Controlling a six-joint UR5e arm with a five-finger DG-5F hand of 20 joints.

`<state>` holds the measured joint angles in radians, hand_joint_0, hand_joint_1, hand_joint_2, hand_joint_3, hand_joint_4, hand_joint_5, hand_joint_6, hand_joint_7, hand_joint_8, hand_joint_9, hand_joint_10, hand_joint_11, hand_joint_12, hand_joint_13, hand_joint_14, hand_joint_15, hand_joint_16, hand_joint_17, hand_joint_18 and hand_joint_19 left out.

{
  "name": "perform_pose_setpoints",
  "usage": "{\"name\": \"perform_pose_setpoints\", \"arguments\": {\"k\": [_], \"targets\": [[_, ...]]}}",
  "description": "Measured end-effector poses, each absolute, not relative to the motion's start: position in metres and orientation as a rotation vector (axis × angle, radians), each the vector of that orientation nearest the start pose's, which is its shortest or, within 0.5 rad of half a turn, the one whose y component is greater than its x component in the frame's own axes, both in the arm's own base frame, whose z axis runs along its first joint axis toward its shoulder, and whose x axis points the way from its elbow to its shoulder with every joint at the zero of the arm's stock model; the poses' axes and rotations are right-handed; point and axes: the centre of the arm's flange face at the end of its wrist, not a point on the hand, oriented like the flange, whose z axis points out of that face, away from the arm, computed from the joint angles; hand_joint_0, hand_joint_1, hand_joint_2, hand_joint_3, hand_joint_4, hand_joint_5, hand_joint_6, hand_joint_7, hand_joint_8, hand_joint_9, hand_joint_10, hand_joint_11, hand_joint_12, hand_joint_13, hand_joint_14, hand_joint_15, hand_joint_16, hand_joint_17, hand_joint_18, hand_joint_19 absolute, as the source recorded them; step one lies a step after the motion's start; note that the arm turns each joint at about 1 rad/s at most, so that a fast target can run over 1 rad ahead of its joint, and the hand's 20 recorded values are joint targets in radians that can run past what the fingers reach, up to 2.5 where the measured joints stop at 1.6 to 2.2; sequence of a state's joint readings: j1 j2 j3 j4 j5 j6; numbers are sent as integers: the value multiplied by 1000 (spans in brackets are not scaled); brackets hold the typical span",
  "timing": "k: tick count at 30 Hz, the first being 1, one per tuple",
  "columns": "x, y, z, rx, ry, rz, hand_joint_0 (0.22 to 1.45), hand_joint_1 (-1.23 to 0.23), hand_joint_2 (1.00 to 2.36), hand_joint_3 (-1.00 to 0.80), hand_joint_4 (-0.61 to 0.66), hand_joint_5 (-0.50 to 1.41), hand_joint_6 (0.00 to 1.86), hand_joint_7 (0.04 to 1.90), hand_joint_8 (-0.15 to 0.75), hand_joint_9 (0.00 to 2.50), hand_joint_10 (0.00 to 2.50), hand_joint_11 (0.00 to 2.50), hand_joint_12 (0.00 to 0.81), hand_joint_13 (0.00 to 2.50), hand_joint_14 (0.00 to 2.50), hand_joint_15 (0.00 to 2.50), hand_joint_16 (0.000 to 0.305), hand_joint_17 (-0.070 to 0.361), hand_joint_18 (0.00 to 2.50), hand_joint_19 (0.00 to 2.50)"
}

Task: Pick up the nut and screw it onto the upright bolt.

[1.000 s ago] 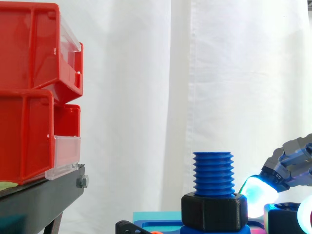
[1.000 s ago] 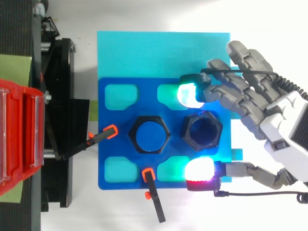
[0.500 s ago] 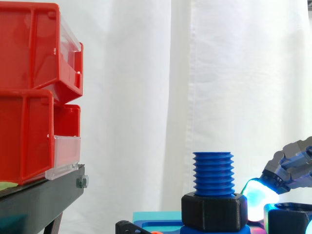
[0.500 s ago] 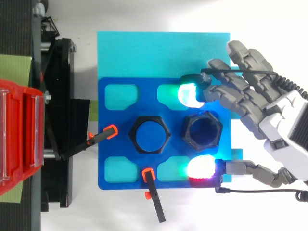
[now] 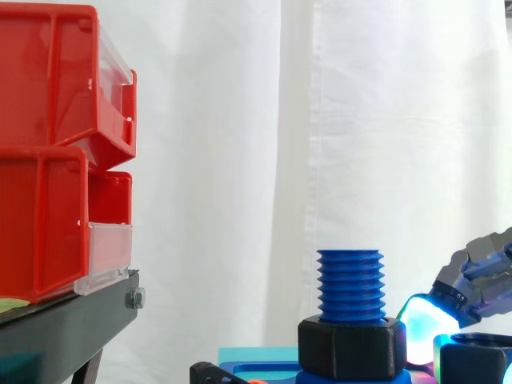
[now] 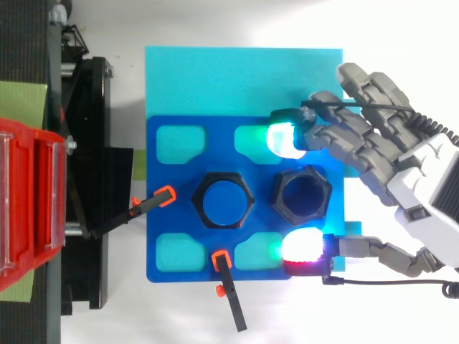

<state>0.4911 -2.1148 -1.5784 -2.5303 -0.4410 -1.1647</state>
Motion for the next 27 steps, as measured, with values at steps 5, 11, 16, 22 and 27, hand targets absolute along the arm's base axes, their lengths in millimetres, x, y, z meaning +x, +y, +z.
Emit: {"name": "perform_pose_setpoints", "arguments": {"k": [5, 11, 16, 22, 27], "targets": [[636, 87, 226, 803, 1332, -154, 428, -794, 1000, -500, 237, -209, 502, 848, 277, 466, 0, 44, 331, 217, 0, 0, 42, 95, 0, 0], [635, 86, 230, 817, 1341, -152, 443, -789, 1000, -500, 239, -202, 502, 895, 276, 503, 2, 82, 321, 245, 0, 0, 40, 90, 0, 0], [635, 86, 235, 839, 1346, -140, 451, -783, 1000, -500, 236, -197, 503, 938, 273, 524, 3, 101, 315, 270, 0, 0, 38, 86, 23, 0], [635, 86, 243, 876, 1331, -99, 456, -781, 1000, -500, 236, -187, 503, 1011, 273, 555, 4, 129, 311, 292, 0, 0, 37, 84, 44, 0], [637, 87, 248, 890, 1318, -75, 462, -783, 1000, -500, 211, -177, 502, 1069, 272, 587, 5, 164, 307, 310, 0, 0, 36, 81, 67, 0]]}}
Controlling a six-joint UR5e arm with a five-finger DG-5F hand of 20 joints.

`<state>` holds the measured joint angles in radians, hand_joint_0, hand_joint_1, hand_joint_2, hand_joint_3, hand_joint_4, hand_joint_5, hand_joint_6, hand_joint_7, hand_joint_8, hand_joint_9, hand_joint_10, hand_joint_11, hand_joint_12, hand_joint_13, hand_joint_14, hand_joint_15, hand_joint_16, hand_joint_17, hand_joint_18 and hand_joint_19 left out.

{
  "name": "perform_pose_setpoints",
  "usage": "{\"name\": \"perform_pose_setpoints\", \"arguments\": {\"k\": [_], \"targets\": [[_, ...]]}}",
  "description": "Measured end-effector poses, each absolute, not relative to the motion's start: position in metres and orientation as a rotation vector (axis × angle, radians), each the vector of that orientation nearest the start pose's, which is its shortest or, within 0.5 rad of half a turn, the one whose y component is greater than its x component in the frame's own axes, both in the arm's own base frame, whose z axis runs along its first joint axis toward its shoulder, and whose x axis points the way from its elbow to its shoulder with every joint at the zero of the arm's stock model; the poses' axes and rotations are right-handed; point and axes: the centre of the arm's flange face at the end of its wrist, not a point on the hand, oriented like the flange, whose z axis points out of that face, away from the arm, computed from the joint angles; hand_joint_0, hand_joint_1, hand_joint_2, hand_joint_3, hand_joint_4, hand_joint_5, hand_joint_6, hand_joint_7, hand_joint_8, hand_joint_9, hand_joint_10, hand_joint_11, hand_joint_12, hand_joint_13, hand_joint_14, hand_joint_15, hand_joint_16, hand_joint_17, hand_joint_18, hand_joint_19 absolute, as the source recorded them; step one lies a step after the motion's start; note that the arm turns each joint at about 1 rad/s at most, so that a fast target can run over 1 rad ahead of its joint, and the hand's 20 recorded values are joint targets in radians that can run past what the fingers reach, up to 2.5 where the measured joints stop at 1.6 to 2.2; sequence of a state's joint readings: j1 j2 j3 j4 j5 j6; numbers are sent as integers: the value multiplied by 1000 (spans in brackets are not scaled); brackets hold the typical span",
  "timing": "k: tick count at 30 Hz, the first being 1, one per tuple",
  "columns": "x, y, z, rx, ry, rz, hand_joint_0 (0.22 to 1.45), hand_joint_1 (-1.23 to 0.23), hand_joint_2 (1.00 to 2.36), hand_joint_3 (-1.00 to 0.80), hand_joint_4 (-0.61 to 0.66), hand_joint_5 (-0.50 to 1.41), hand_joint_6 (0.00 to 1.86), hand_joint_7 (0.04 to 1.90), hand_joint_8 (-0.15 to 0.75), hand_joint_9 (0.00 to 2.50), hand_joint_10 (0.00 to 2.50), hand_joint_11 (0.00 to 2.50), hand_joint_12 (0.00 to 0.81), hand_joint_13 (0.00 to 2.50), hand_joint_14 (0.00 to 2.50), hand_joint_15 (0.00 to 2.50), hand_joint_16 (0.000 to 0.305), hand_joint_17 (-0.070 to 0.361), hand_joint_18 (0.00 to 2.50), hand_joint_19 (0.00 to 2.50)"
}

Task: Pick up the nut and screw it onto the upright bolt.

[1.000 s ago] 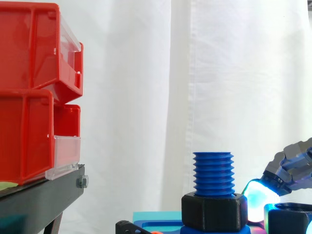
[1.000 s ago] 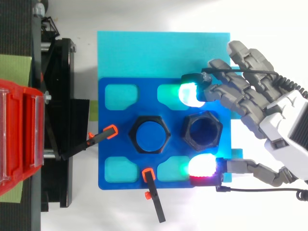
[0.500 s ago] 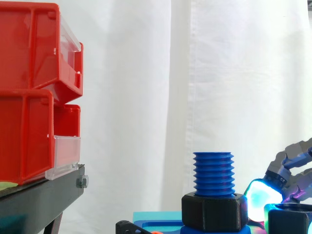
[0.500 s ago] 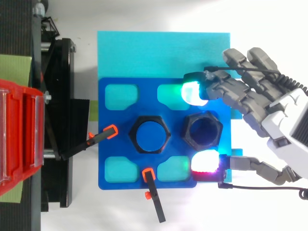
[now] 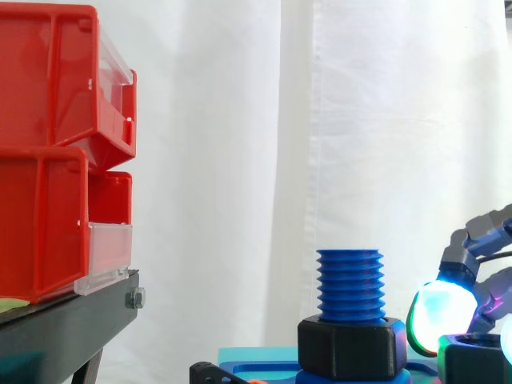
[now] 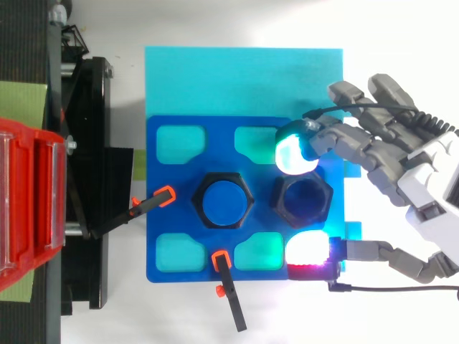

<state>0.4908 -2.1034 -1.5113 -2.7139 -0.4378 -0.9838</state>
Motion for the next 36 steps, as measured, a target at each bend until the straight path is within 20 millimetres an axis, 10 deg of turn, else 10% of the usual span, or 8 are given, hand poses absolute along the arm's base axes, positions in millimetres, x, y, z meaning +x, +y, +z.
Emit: {"name": "perform_pose_setpoints", "arguments": {"k": [20, 36], "targets": [[638, 81, 250, 898, 1314, -80, 319, -671, 1000, -500, 183, -258, 502, 727, 280, 251, 0, 0, 395, 81, 0, 0, 58, 130, 0, 0], [636, 79, 252, 884, 1341, -71, 328, -942, 1000, -500, 179, -271, 502, 756, 269, 174, 0, 0, 390, 18, 0, 0, 57, 129, 0, 0]]}}
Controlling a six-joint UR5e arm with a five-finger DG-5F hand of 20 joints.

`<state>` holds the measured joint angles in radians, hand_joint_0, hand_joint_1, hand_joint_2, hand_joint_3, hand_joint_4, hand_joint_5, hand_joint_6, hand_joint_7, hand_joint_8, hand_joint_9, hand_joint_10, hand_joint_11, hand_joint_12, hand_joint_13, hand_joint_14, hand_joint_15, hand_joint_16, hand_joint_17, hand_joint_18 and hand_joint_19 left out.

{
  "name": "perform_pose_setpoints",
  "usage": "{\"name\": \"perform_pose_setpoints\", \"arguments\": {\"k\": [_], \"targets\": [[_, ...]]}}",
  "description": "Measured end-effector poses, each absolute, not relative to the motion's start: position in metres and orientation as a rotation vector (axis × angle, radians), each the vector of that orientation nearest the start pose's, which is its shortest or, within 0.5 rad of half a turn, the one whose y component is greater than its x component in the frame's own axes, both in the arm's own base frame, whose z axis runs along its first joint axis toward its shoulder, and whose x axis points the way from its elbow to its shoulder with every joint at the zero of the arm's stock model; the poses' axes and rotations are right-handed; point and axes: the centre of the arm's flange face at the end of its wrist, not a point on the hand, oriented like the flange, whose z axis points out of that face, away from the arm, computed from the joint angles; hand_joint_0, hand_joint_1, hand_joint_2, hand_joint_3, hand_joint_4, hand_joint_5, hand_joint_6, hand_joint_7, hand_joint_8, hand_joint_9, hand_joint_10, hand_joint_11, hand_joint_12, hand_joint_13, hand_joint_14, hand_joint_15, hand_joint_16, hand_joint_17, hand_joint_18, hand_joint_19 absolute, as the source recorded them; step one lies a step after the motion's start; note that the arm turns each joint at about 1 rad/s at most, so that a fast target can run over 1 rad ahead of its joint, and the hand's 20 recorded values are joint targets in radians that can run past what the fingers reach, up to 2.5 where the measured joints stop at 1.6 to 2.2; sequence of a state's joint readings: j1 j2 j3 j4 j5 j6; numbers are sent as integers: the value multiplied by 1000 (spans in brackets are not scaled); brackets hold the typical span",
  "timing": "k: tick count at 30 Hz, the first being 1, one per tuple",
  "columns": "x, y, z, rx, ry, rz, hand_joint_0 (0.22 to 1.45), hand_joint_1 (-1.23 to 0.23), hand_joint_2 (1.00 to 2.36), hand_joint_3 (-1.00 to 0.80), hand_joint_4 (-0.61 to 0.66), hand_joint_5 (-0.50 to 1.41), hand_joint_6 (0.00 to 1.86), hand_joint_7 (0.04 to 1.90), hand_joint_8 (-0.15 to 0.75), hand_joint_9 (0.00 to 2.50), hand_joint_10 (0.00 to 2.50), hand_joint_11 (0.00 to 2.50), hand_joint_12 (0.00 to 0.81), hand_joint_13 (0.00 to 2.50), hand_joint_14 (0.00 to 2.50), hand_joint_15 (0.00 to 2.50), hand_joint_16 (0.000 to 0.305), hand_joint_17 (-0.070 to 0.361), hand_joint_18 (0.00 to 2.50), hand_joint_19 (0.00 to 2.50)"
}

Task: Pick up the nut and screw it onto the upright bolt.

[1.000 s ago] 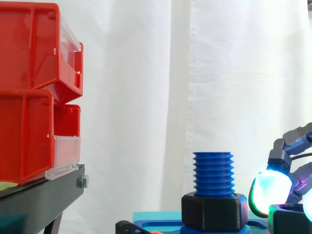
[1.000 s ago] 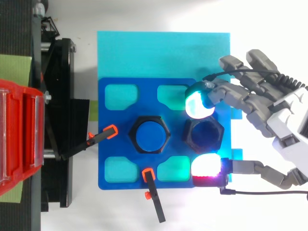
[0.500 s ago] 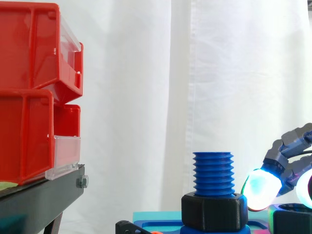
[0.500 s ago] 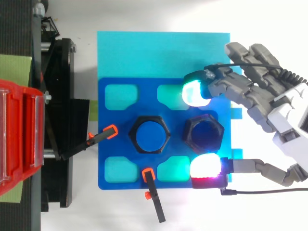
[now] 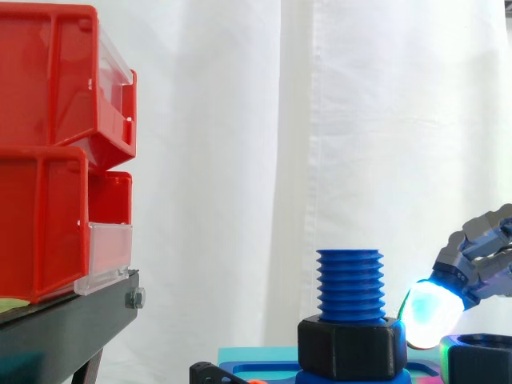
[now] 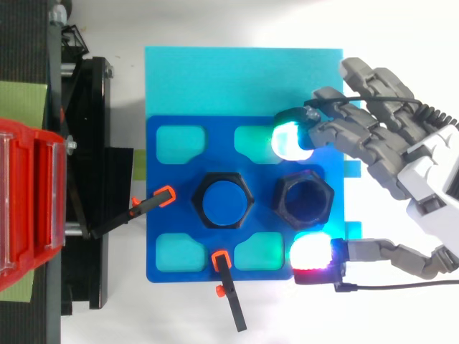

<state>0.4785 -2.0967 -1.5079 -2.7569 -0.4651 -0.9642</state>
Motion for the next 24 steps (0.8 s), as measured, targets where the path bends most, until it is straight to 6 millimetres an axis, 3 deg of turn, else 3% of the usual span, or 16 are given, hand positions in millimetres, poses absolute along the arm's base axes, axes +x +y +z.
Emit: {"name": "perform_pose_setpoints", "arguments": {"k": [24], "targets": [[627, 72, 260, 884, 1384, -75, 382, -938, 1000, -500, 221, -244, 503, 891, 265, 278, 2, 53, 367, 109, 0, 0, 51, 115, 0, 0]]}}
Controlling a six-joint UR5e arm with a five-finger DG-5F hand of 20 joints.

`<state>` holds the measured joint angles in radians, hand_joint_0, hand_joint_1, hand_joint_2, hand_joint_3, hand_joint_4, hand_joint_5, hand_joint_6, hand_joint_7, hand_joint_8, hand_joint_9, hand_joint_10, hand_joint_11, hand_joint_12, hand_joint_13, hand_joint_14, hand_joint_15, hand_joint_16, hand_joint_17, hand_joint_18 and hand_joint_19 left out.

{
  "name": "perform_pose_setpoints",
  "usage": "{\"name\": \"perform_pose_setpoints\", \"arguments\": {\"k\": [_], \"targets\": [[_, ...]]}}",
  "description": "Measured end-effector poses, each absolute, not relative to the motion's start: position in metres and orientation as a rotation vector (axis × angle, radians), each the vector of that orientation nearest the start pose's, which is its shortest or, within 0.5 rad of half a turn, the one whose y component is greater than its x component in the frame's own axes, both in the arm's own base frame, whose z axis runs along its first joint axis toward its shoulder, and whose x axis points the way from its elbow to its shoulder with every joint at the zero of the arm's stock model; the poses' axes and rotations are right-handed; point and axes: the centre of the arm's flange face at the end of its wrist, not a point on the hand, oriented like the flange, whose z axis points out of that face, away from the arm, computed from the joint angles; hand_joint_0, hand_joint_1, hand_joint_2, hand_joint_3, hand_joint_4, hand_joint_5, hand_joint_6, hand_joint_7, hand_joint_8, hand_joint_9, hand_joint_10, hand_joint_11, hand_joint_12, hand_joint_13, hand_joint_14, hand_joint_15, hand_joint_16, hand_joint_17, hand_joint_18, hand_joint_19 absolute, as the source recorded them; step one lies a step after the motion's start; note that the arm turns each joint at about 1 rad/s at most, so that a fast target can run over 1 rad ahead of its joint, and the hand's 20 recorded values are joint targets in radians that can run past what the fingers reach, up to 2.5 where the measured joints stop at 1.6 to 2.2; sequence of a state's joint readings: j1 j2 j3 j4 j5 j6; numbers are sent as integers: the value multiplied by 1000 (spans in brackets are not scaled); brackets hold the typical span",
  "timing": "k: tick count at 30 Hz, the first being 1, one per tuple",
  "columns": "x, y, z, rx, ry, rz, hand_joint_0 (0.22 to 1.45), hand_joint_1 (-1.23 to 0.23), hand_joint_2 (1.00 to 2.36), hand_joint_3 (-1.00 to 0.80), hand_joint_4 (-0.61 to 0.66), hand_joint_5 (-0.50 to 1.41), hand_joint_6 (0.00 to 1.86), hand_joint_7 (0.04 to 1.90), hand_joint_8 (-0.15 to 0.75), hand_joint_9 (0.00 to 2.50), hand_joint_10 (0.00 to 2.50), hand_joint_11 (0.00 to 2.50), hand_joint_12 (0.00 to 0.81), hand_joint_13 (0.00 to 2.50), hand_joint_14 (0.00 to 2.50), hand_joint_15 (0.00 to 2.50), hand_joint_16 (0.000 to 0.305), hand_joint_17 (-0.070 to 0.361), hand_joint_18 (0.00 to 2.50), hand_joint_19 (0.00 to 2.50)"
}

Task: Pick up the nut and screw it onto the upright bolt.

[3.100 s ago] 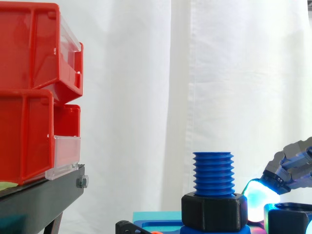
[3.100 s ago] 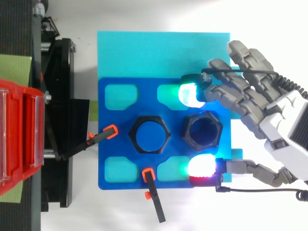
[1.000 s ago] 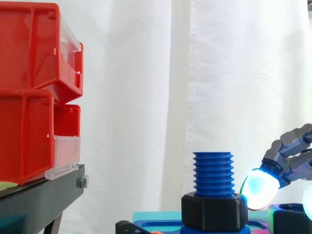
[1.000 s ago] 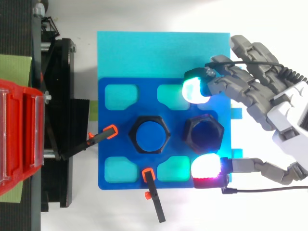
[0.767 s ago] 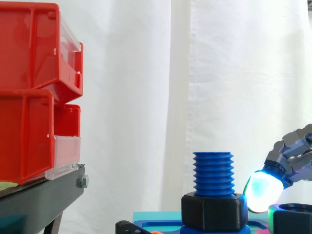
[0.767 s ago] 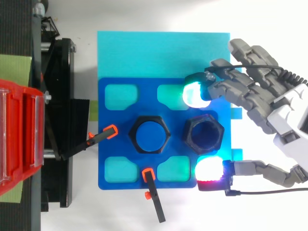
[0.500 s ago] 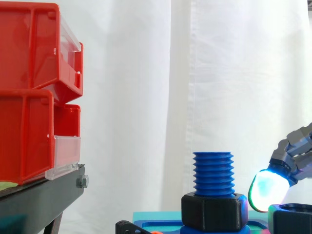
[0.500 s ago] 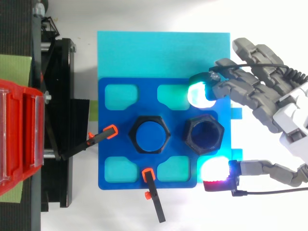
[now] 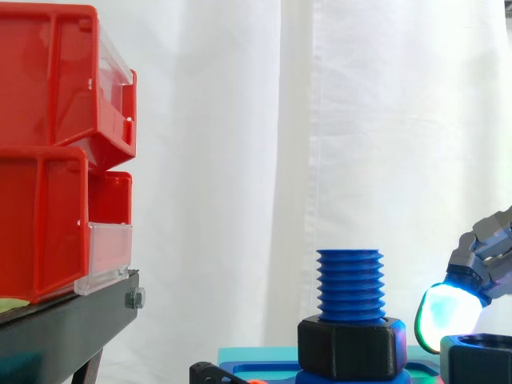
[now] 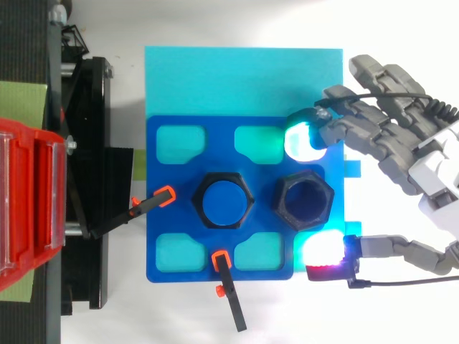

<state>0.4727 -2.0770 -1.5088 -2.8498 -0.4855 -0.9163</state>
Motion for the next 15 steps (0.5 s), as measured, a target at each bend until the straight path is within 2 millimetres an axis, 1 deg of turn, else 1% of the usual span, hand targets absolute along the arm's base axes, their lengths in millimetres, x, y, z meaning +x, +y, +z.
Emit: {"name": "perform_pose_setpoints", "arguments": {"k": [15], "targets": [[629, 63, 259, 887, 1384, -76, 387, -949, 1000, -500, 235, -231, 503, 917, 275, 334, 0, 45, 368, 174, 0, 0, 50, 113, 10, 0]]}}
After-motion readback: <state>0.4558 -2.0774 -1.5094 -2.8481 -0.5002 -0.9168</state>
